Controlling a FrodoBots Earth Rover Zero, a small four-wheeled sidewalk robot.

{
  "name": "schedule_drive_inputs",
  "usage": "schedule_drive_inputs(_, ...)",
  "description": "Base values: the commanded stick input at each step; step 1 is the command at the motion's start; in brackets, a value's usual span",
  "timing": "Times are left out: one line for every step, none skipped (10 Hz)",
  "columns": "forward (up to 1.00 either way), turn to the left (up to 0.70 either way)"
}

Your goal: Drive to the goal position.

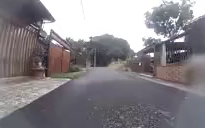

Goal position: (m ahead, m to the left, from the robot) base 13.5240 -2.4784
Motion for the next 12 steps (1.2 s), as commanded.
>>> schedule_drive_inputs(0.5,0.0)
schedule_drive_inputs(0.5,0.0)
schedule_drive_inputs(0.5,0.0)
schedule_drive_inputs(0.5,0.0)
schedule_drive_inputs(0.5,0.0)
schedule_drive_inputs(0.5,0.0)
schedule_drive_inputs(0.5,0.0)
schedule_drive_inputs(0.5,0.0)
schedule_drive_inputs(0.5,0.0)
schedule_drive_inputs(0.5,0.0)
schedule_drive_inputs(0.5,0.0)
schedule_drive_inputs(0.5,0.0)
